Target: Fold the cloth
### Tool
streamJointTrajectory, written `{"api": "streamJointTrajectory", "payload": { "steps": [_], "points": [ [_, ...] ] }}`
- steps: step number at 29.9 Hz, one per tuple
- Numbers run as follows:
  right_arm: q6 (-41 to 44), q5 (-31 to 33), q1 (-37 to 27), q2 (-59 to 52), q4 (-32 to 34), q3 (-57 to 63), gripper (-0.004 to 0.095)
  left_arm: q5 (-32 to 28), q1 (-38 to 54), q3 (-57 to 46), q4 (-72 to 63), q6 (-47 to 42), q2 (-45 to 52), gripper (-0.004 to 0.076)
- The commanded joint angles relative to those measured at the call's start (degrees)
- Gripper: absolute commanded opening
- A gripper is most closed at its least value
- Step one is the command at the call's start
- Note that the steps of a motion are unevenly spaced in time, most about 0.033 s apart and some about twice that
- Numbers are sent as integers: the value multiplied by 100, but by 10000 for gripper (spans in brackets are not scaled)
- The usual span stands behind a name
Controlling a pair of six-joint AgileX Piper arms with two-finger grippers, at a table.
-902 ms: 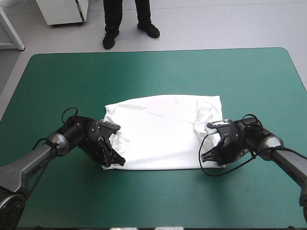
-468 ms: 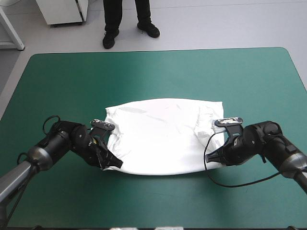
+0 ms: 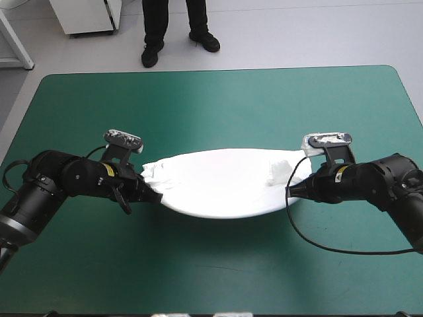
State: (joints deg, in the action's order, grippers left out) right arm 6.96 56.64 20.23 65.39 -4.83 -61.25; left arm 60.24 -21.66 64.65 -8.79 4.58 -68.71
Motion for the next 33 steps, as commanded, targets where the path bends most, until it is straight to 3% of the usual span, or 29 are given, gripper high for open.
{"api": "streamJointTrajectory", "payload": {
  "steps": [1, 9, 19, 25, 33],
  "points": [
    [172, -746, 7, -127, 318, -316, -13, -458, -32, 509, 178, -77, 55, -10],
    [349, -1681, -5, 274, 742, -316, -13, -1030, -32, 721, 822, -334, -455, -10],
    [349, -2695, -250, 1317, 712, -517, -13, -1819, -32, 721, 1272, -539, -1103, -10],
    [331, -2737, -667, 1945, 671, -944, -13, -2037, -24, 721, 1889, -879, -1565, -10],
    [123, -2715, -701, 2428, 671, -1047, -13, -2196, 20, 721, 1821, -933, -2153, -10]
  ]
}}
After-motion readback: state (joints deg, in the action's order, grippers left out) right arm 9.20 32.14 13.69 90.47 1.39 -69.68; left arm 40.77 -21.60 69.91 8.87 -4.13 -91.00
